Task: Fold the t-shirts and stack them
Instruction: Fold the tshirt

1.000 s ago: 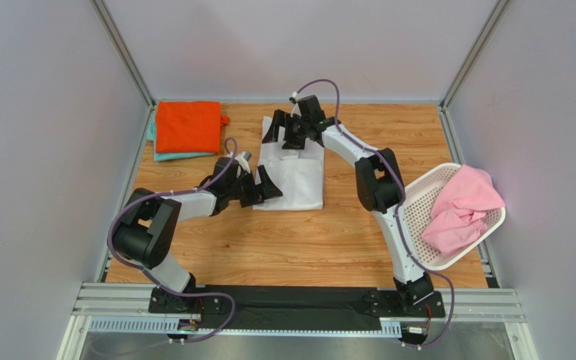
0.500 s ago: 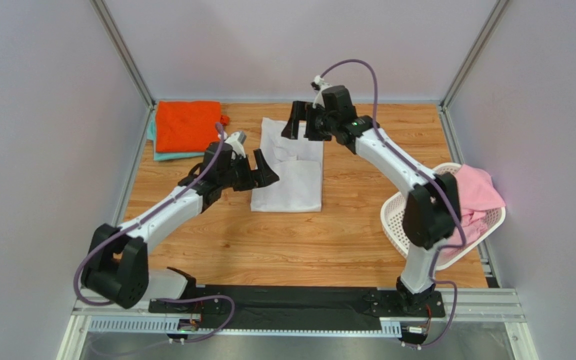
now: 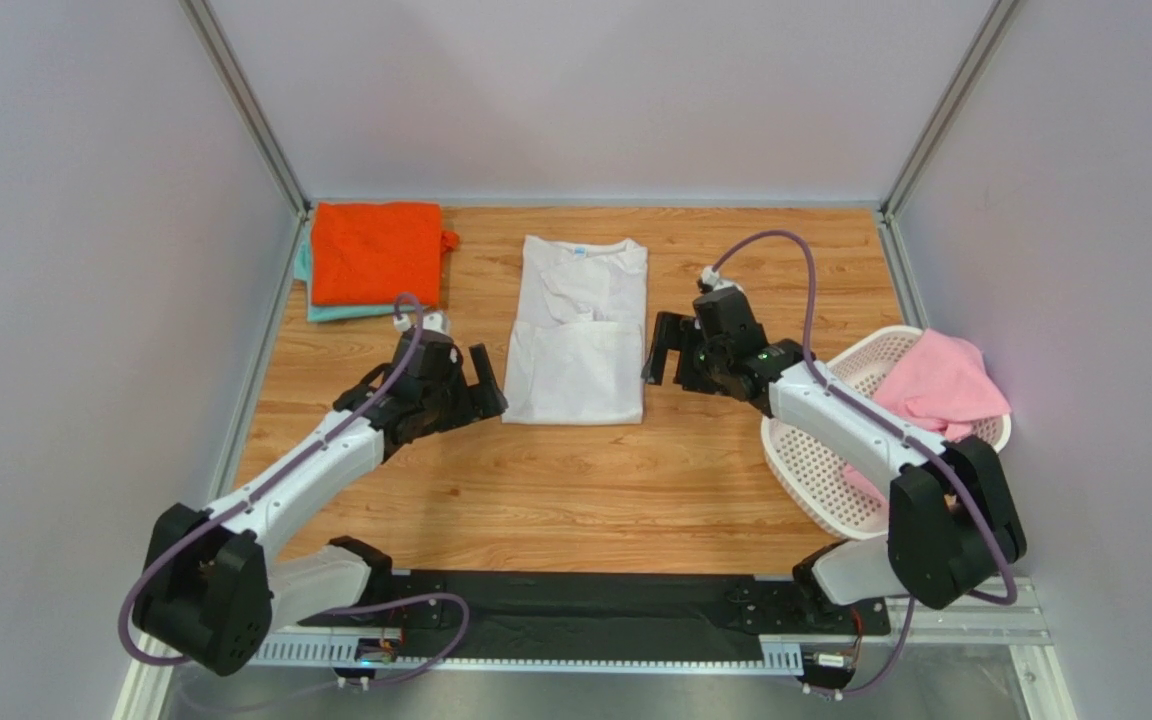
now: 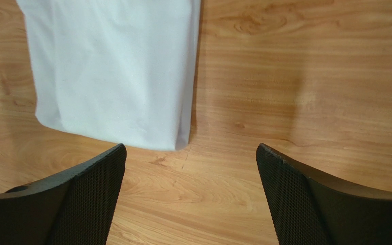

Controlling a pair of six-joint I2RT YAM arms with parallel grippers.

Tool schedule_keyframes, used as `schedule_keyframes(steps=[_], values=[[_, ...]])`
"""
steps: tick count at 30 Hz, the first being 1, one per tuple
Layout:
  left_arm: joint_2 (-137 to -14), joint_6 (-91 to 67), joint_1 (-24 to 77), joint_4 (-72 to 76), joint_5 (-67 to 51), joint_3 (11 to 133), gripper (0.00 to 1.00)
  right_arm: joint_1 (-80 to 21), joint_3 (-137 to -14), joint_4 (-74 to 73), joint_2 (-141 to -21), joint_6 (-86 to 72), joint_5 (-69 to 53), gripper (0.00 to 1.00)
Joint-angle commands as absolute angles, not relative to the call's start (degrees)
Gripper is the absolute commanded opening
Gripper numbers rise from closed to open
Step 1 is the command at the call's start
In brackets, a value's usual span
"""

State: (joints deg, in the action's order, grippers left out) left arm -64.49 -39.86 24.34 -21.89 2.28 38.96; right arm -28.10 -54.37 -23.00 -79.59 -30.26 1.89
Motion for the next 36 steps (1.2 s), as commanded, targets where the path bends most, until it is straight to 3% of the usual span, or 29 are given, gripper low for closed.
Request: schedule_keyframes(steps=[1,8,15,17,20,27,33,36], values=[[-68.80,-41.66,24.26,-20.49,3.00,39.29,1.00,-28.21,-52.04,-19.26,-81.12,-33.92,-1.65,0.97],[-76.63,-42.45,24.26,-17.58,1.41,41.57,0.99,-30.58,-52.47,-16.00,-87.53,-37.70,-5.71,0.89],[-83.75,-42.71,24.26,-16.35,0.62,44.38,0.93,-31.90,-54.14,-15.82,-93.16,-41.04,-5.28,0.74],[-85.43,-42.98,24.26,-15.56,0.35,44.56,0.85,-31.99,-54.23,-15.73,-93.95,-41.57,-4.84,0.71],[-86.66,-43.50,24.26,-14.77,0.44,44.65,0.83,-32.25,-54.23,-15.56,-94.83,-42.27,-4.75,0.61],[-88.86,-43.86,24.26,-14.94,-0.69,45.09,0.64,-32.34,-53.70,-15.64,-96.24,-43.33,-5.27,0.46],[-89.38,-43.86,24.26,-13.45,-2.81,43.42,0.56,-32.43,-52.38,-15.91,-96.77,-43.68,-4.57,0.33],[-90.52,-44.03,24.26,-11.87,-5.62,42.72,0.52,-32.52,-51.95,-16.00,-96.94,-43.77,-4.92,0.31]])
